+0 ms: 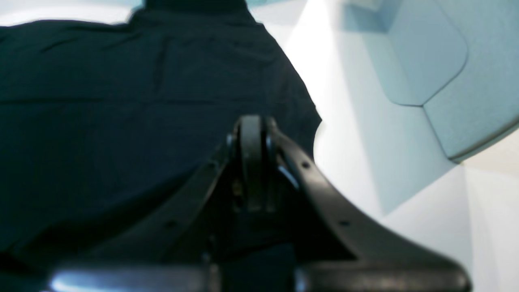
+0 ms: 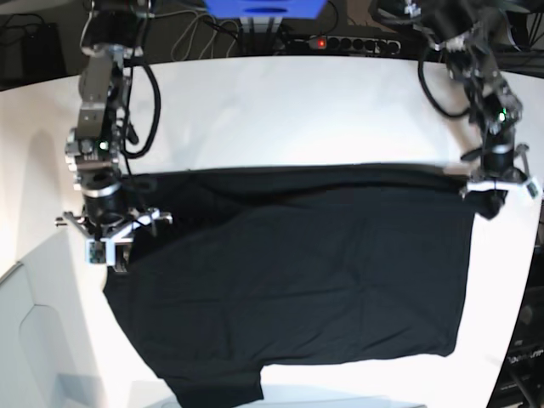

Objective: Fold the T-shirt properly
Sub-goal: 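Pull both grippers toward the hem, folding the shoulder edge over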

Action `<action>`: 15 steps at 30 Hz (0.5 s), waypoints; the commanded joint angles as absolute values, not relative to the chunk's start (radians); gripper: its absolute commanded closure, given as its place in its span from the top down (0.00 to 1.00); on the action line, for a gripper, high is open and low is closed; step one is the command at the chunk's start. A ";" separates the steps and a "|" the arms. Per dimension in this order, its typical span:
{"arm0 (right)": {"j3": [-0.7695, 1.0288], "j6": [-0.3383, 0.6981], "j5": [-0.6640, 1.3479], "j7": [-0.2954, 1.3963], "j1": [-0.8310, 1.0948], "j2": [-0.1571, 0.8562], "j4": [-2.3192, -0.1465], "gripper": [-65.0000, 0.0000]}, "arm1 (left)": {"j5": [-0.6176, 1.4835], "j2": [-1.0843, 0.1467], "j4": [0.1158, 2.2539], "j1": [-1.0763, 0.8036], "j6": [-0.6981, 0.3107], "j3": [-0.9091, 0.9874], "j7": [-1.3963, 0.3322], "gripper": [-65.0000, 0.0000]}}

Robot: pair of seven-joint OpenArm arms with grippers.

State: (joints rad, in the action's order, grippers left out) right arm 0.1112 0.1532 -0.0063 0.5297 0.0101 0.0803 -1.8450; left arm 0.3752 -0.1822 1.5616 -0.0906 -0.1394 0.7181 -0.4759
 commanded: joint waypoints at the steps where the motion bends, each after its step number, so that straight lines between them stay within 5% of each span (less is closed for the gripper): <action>1: 0.114 0.156 -0.005 0.503 -0.024 0.084 -1.844 0.00 | 0.352 -0.197 1.572 -0.058 -0.136 0.722 -0.460 0.00; 15: 0.114 0.156 -0.005 0.496 -0.223 0.082 -1.566 0.00 | 0.268 -0.197 1.449 0.094 -0.137 0.717 -0.463 0.00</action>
